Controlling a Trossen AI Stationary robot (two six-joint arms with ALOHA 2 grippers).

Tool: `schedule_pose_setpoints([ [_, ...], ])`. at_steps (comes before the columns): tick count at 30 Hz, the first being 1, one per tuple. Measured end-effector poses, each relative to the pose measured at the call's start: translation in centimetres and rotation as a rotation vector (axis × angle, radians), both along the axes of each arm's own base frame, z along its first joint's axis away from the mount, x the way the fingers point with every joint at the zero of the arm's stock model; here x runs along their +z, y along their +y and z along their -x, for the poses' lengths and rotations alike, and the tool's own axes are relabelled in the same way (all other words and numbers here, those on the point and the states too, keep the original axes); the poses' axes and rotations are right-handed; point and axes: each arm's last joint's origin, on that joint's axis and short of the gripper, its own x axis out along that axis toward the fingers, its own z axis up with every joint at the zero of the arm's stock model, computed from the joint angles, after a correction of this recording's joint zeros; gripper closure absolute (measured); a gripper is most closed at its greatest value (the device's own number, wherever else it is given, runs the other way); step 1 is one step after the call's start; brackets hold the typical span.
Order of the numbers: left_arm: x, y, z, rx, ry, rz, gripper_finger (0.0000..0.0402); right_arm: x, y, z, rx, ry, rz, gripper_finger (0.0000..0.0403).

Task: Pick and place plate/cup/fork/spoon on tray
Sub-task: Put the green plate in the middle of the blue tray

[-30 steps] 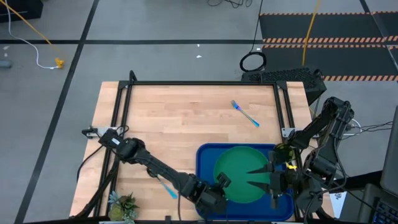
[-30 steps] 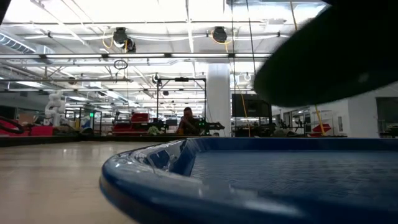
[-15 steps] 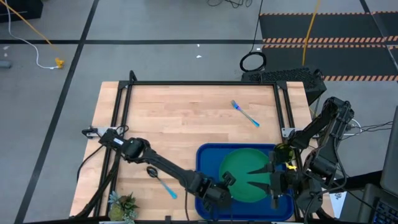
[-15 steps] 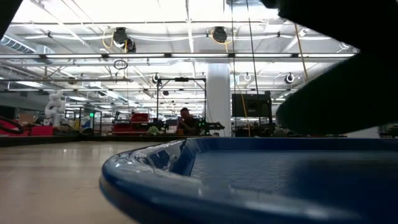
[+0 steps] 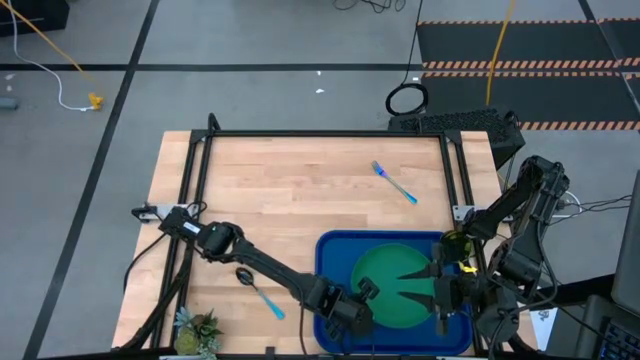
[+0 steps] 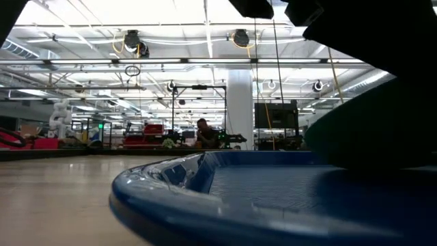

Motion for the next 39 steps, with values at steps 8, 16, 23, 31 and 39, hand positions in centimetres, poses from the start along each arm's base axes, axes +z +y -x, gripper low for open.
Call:
schedule_pose_setpoints([
  [8,0.0,-0.1,0.0,-0.065,0.006,0.013,0.0381,0.0,0.0,0.0,0.0,0.0,0.0,0.0271],
  [16,0.1,-0.1,-0.2,-0.068,-0.01,0.015,0.0361,0.0,0.0,0.0,0.0,0.0,0.0,0.0271],
  [23,0.4,-0.3,-0.5,-0.105,-0.044,0.045,0.036,0.0,0.0,0.0,0.0,0.0,0.0,0.0271],
  [31,0.5,-0.4,-0.6,-0.117,-0.06,0.066,0.0359,0.0,0.0,0.0,0.0,0.0,0.0,0.0271],
  [39,2.7,0.3,0.6,0.008,-0.038,0.01,0.036,-0.1,0.0,0.1,0.003,0.006,0.004,0.0271],
])
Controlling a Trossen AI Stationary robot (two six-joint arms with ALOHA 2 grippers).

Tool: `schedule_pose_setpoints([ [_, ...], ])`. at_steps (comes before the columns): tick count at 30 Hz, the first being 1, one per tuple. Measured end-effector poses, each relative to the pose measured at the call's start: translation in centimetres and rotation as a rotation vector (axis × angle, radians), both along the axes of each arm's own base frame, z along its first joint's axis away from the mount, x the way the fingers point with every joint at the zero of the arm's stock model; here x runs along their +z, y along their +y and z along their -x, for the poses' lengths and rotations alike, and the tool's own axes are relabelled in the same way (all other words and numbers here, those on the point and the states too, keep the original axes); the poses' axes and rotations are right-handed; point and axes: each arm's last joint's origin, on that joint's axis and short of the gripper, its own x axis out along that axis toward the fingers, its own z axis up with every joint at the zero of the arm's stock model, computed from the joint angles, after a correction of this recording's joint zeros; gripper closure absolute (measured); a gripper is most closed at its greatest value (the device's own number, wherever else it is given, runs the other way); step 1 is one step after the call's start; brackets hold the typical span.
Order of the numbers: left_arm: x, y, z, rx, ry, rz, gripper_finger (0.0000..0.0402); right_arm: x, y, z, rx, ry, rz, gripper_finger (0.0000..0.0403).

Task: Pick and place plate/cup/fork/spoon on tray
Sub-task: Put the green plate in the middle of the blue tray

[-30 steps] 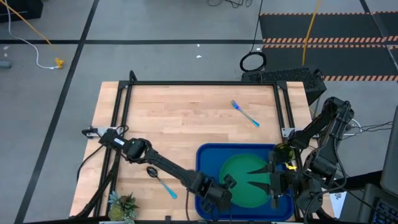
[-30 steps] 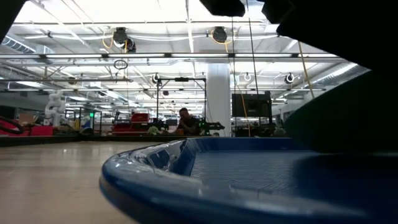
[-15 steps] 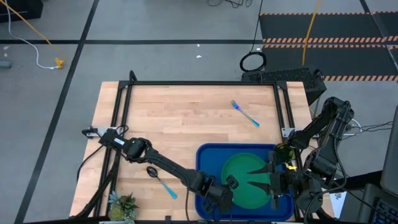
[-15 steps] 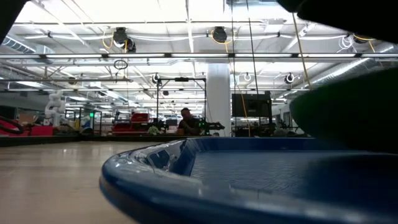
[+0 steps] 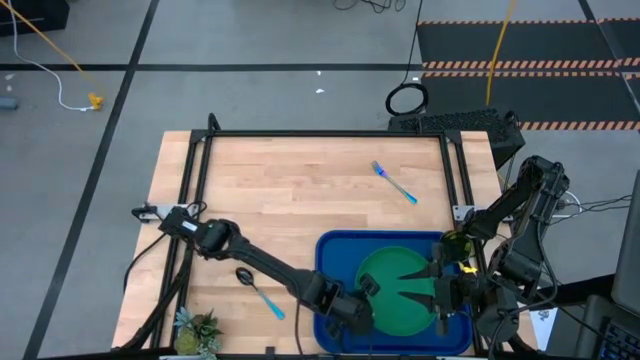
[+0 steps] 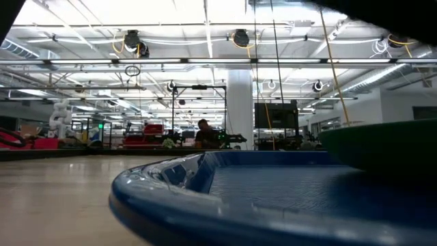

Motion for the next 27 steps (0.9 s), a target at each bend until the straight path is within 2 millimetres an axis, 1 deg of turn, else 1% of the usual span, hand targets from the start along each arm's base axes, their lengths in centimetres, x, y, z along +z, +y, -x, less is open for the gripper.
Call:
schedule_pose_setpoints([
  [2,1.6,0.7,0.6,0.057,0.012,0.011,0.036,0.0,0.0,0.0,0.001,0.002,0.003,0.0271],
  [3,2.1,1.0,0.8,0.09,0.025,0.025,0.036,0.0,0.0,0.1,0.002,0.002,0.003,0.0271],
  [4,2.2,1.5,1.0,0.129,0.056,0.035,0.036,0.0,0.0,0.1,0.002,0.003,0.003,0.0271],
  [9,0.7,4.7,0.8,0.364,0.204,0.079,0.036,0.0,0.0,0.1,0.002,0.004,0.004,0.0271],
  [12,-0.3,5.9,0.4,0.471,0.244,0.108,0.036,0.0,0.0,0.1,0.003,0.004,0.004,0.0271],
  [15,-1.8,6.3,-0.1,0.512,0.273,0.139,0.036,0.0,0.2,0.3,0.012,0.003,0.003,0.0271],
  [17,-2.2,6.4,-0.3,0.527,0.28,0.145,0.036,0.0,0.2,0.3,0.016,0.002,0.0,0.0271],
  [21,-2.6,6.3,-0.4,0.538,0.282,0.153,0.036,0.0,0.4,0.5,0.026,0.001,0.0,0.0271],
  [27,-2.4,6.0,-0.6,0.539,0.252,0.18,0.036,0.0,0.4,0.6,0.029,0.002,0.002,0.0271],
])
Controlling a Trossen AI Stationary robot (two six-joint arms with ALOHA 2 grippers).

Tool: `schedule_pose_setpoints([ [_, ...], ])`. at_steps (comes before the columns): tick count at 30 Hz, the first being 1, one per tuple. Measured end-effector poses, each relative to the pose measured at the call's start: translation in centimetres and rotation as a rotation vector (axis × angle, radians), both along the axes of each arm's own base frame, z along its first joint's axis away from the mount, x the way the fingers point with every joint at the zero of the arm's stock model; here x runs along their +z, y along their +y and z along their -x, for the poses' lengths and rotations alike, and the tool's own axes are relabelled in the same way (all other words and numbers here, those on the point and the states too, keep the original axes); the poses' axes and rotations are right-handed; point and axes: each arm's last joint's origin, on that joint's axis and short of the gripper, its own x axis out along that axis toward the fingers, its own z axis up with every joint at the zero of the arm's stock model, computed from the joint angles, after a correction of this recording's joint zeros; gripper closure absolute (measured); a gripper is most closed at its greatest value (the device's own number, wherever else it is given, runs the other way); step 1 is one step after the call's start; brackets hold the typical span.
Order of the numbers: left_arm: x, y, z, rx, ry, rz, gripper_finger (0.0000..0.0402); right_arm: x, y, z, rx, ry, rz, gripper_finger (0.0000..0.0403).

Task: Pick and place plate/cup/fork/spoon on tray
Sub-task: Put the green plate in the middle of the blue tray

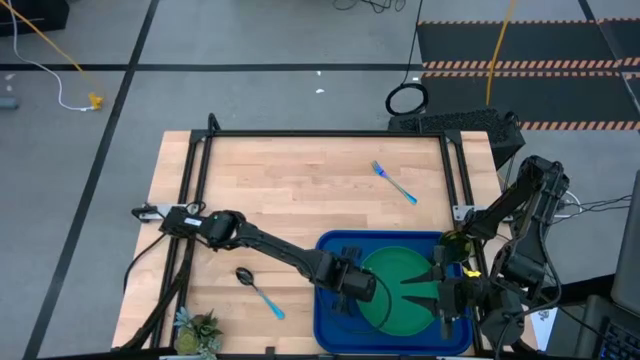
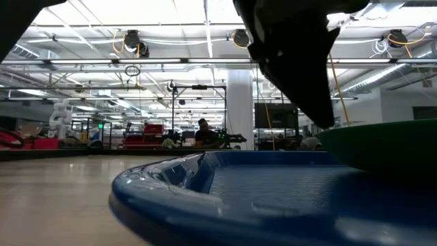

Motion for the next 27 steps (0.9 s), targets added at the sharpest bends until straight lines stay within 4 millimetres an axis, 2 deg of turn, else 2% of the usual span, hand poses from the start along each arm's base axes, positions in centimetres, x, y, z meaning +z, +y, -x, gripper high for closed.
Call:
schedule_pose_setpoints([
  [8,-0.6,0.4,1.6,0.077,0.166,-0.029,0.036,0.0,0.0,0.0,0.0,0.0,0.0,0.0271],
  [16,-1.4,-1.0,0.6,0.059,0.033,0.083,0.036,0.0,0.0,0.0,0.0,0.0,0.001,0.0271],
  [21,-2.1,-1.3,0.2,0.048,-0.014,0.14,0.036,0.0,0.0,0.0,0.0,0.0,0.002,0.0271],
  [27,-2.0,-1.3,-0.1,0.04,-0.041,0.152,0.036,0.0,0.0,0.0,0.0,0.0,0.001,0.0271],
])
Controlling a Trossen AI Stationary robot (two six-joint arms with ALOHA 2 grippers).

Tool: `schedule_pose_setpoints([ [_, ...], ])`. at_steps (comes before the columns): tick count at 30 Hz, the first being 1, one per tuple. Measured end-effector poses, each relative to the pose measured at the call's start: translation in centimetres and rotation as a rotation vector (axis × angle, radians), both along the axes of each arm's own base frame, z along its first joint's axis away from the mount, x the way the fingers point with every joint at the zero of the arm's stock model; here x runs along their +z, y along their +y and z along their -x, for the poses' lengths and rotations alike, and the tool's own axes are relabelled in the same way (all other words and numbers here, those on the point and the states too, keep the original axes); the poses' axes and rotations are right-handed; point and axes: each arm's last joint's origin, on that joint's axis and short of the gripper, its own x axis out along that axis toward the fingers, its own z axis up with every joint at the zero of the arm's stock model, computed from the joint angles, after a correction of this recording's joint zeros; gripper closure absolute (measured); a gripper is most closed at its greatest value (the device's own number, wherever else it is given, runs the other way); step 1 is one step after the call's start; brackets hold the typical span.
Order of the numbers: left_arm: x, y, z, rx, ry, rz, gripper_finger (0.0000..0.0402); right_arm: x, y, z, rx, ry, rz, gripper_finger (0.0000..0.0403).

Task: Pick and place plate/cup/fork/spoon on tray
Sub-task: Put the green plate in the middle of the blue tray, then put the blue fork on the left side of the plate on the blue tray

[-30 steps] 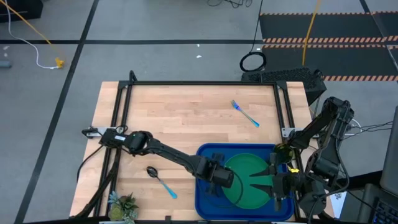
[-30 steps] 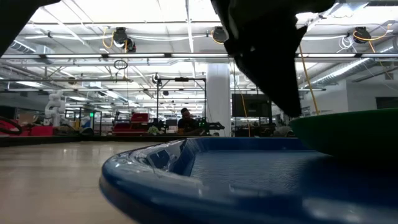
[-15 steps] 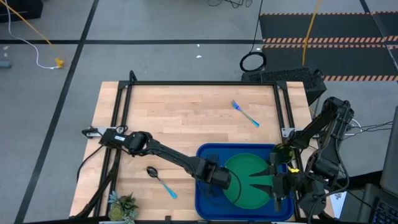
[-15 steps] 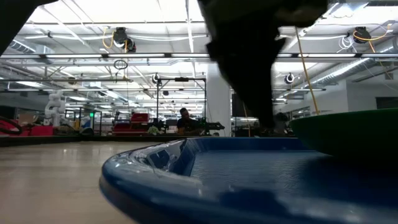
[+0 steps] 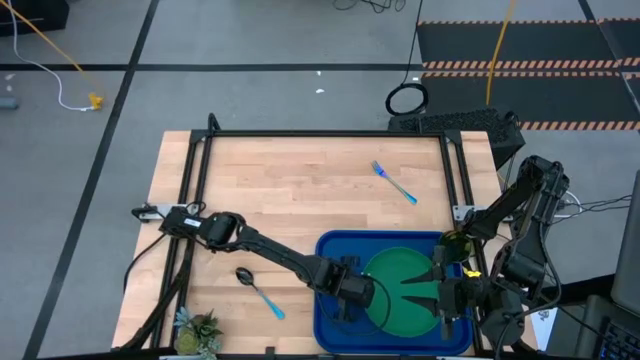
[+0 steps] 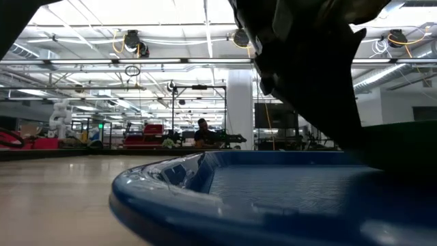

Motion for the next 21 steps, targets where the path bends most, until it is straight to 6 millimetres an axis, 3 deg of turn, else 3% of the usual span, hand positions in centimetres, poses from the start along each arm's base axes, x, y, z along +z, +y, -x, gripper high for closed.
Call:
schedule_pose_setpoints([
  [9,0.3,-0.6,-0.3,-0.077,-0.047,0.029,0.036,0.0,0.0,0.0,0.0,0.0,0.0,0.0271],
  [14,0.4,-0.3,0.4,-0.082,0.031,-0.002,0.036,-0.1,-0.1,0.0,-0.007,0.005,-0.005,0.0271],
  [21,5.1,0.6,3.1,0.078,0.066,-0.13,0.036,-0.7,-1.1,-0.1,-0.151,-0.015,0.008,0.0271],
])
